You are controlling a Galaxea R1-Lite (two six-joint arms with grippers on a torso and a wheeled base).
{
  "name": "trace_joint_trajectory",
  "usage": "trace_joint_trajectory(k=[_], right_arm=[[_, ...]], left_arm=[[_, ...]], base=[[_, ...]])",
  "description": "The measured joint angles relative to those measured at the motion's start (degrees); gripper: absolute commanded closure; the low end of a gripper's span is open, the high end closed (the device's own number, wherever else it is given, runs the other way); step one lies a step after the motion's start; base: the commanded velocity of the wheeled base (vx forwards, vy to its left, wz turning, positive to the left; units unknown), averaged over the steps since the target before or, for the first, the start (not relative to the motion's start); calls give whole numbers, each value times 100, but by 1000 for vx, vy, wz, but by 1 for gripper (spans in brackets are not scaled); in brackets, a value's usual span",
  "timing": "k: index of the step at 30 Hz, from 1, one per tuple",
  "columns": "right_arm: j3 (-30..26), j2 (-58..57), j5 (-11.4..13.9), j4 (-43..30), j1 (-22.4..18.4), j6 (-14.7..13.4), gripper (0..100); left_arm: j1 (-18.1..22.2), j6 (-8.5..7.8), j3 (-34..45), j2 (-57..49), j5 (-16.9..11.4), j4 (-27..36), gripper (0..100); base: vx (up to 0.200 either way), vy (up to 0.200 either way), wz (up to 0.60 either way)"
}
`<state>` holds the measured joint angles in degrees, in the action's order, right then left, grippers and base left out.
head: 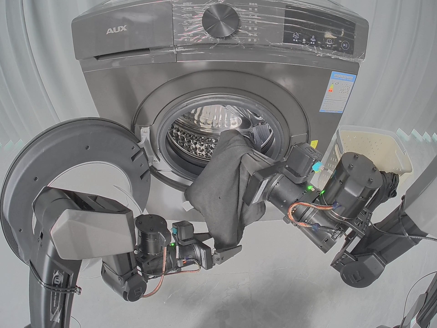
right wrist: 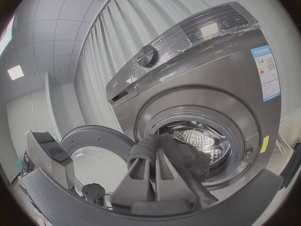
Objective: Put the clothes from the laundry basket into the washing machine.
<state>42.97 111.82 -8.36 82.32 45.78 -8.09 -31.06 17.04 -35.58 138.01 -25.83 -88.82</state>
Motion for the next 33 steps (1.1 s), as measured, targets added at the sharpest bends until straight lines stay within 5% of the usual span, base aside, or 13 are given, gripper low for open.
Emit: trace_joint_trajectory(k=[4, 5, 12, 20, 27, 33], right_arm=[[-4, 2, -1, 6, 2, 0, 100], [-6, 5, -6, 9, 2, -2, 100], [-28, 9, -15, 26, 2, -22, 100], [-59, 9, -39, 37, 6, -41, 100], [-65, 11, -50, 34, -113, -46, 100], [-177, 9, -26, 41, -311, -55, 100]], left_arm=[[-2, -2, -77, 63, 96, -5, 0], [-2, -7, -104, 80, 126, -7, 100], [0, -5, -410, 174, 449, -13, 100], [11, 2, -536, 223, 477, -16, 100], [100, -18, -135, -143, 490, -11, 100], [260, -188, 513, -1036, 397, -13, 100]], base=[[0, 0, 0], [0, 0, 0], [0, 0, 0], [0, 0, 0], [0, 0, 0], [0, 0, 0]])
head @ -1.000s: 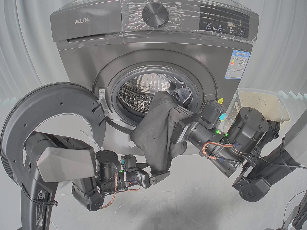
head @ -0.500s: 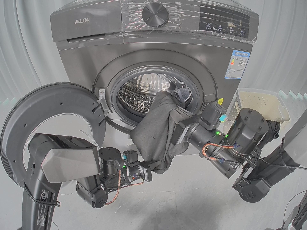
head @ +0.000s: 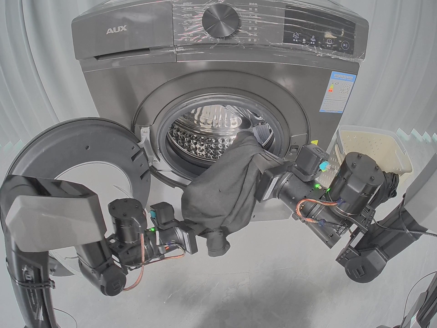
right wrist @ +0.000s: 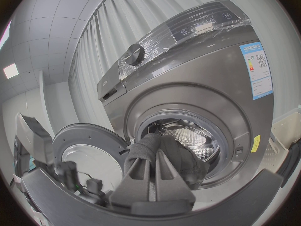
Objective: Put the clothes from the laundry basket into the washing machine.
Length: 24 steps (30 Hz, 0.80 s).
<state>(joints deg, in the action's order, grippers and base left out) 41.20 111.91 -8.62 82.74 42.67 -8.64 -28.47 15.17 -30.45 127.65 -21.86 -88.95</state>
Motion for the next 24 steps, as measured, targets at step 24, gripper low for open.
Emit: trace_joint_trajectory(k=[24], right_arm=[[-268, 187, 4, 151, -240, -71, 100]], left_arm=[[372, -89, 1775, -2294, -978, 35, 100]], base=[[0, 0, 0]])
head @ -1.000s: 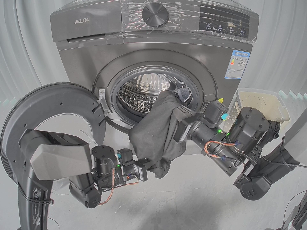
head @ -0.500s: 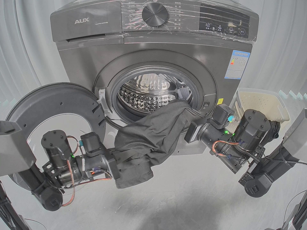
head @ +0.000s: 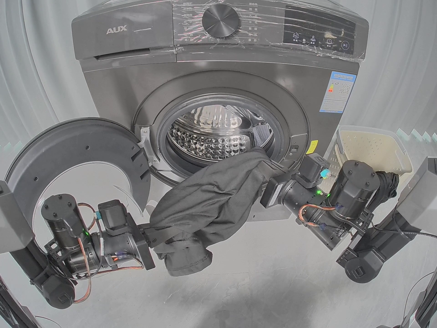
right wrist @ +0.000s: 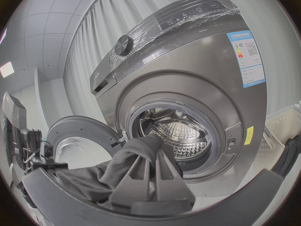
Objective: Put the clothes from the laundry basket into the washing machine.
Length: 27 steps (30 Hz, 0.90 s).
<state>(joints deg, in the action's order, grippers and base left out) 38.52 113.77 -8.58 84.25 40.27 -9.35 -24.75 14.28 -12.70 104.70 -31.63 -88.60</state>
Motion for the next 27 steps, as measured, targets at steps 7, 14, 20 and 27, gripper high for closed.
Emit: trace_joint_trajectory(k=[7, 14, 20, 27], right_arm=[[12, -52, 13, 5, 77, 11, 100], [21, -101, 21, 11, 196, 18, 100], [28, -121, 22, 11, 245, 22, 100], [34, -129, 24, 11, 251, 22, 100]], left_arm=[[77, -421, -312, 1090, 24, -11, 100], [57, -574, -1367, 2178, 284, -29, 100], [-46, -588, -1736, 2565, 363, -35, 0], [-110, -588, -1786, 2714, 369, -35, 0]], base=[[0, 0, 0], [0, 0, 0], [0, 0, 0], [0, 0, 0]])
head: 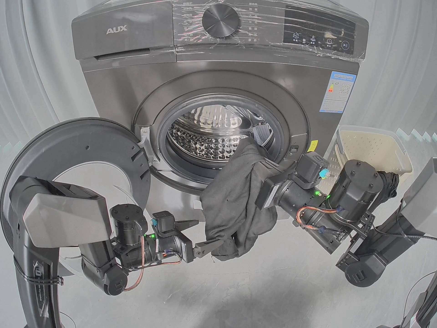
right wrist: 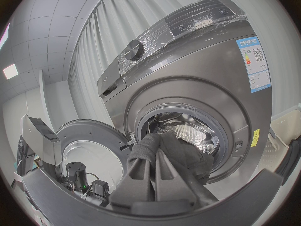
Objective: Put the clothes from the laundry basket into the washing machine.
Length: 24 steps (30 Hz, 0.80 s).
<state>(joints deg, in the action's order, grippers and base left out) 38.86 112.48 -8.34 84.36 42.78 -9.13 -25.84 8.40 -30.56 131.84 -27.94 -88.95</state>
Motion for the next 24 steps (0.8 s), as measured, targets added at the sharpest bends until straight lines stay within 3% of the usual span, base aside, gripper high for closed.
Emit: trace_joint_trajectory(k=[24], right_arm=[[79, -2, 0, -2, 11, 0, 100]], left_arm=[[-163, 7, -72, 457, -44, 0, 0]], base=[[0, 0, 0]])
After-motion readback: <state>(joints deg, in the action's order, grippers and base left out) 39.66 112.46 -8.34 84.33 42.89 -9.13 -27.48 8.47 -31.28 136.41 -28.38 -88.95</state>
